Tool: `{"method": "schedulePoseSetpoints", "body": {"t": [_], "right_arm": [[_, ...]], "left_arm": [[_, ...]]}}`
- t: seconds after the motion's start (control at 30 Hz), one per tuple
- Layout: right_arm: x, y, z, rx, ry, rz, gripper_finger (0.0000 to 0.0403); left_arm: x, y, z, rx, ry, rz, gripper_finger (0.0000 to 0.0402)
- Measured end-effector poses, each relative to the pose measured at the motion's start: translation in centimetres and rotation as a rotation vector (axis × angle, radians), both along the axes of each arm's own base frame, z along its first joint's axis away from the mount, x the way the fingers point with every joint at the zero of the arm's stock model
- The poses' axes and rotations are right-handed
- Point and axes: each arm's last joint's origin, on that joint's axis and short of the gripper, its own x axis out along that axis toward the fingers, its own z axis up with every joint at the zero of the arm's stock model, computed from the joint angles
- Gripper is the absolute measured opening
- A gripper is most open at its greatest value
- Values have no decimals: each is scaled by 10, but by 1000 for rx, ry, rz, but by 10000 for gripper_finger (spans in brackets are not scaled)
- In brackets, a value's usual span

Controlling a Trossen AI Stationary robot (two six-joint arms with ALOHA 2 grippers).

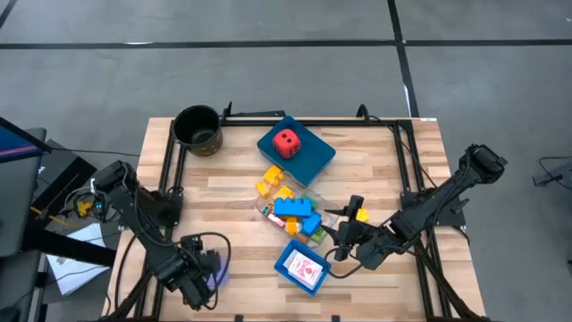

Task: Pick & Place Toys
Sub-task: Put the purple dice into the ocean blue bin

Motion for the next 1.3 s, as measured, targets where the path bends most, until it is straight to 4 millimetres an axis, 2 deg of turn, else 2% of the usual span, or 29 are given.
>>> {"method": "schedulePoseSetpoints", "body": {"t": [0.23, 0.6, 0.8, 1.3], "right_arm": [[0, 0, 0, 1, 0, 0, 205], [0, 0, 0, 5, 4, 7, 205], [0, 0, 0, 13, 12, 18, 205], [0, 0, -1, 20, 11, 18, 205]], "left_arm": [[6, -8, 0, -85, -72, -51, 400], [16, -3, -5, -66, -155, -63, 400], [14, 0, -19, -55, -137, -89, 400], [12, 3, -20, -9, -133, -88, 400]]}}
